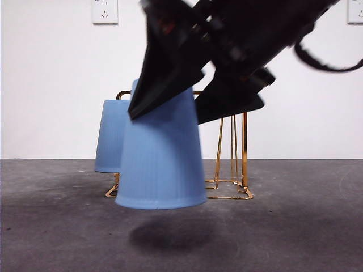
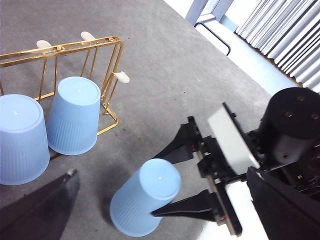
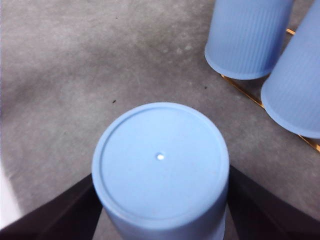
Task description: The left arm pick up the left cup on cup holder and place it on desk, then the right arm insert the right cup into the first cup, and then the left arm insert the mid cup into the first cup
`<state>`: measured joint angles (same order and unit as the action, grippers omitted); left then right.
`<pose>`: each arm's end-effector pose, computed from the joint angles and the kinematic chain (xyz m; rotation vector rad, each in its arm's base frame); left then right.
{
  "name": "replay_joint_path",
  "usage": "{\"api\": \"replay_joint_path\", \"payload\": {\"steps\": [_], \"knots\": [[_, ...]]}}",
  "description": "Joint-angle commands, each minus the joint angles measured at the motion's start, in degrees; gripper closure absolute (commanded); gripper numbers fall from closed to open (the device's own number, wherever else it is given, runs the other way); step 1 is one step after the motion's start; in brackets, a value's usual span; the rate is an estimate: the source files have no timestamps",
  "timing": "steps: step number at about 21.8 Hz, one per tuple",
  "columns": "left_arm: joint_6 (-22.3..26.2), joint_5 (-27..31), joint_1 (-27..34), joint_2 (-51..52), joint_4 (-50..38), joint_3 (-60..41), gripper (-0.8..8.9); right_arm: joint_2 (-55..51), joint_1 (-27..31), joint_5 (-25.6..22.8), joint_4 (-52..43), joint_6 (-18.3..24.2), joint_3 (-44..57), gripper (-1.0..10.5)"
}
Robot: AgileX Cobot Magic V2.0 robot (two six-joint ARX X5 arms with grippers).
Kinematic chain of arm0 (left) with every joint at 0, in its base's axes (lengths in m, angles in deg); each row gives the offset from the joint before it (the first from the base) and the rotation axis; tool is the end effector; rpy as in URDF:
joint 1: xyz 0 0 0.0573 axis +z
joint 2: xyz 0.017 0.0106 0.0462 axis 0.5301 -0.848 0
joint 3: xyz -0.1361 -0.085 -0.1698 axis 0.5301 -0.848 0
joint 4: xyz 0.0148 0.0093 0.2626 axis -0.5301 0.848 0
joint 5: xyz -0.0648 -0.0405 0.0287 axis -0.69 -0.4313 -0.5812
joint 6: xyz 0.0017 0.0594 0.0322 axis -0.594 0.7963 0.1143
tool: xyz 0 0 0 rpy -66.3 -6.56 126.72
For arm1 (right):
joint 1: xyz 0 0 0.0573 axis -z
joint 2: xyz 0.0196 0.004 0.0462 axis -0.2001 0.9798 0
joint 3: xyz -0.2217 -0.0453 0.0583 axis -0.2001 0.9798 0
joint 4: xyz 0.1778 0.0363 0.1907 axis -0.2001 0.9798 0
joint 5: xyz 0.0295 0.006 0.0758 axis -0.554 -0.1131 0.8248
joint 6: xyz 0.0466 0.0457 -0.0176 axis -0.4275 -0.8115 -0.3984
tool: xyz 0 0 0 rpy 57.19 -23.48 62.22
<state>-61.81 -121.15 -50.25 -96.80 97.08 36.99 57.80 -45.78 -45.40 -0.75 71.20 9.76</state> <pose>0.1773 -0.0917 0.3445 -0.1397 0.5806 -0.9658 0.1588 0.2470 0.1681 -0.0963 0.6119 0.9075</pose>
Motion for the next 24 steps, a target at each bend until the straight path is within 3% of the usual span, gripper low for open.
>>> {"api": "replay_joint_path", "payload": {"steps": [1,14,18,20,24], "knots": [[0.7,-0.4,-0.3,-0.2,-0.5,1.2,2.82,2.7,-0.7,-0.3,-3.0,0.7,-0.4,6.8],[0.7,-0.4,-0.3,-0.2,-0.4,1.2,2.82,9.0,-0.6,-1.8,-4.9,2.1,-0.4,6.8],[0.7,-0.4,-0.3,-0.2,-0.4,1.2,2.82,8.8,-0.6,-1.8,-4.9,1.4,-0.5,5.3],[0.7,-0.4,-0.3,-0.2,-0.4,1.2,2.82,6.7,-0.6,-1.7,-3.1,-0.4,-1.2,4.5],[0.8,-0.4,-0.3,-0.2,-0.4,1.2,2.82,-1.2,-0.6,2.6,9.9,-3.1,-6.4,4.5]]}}
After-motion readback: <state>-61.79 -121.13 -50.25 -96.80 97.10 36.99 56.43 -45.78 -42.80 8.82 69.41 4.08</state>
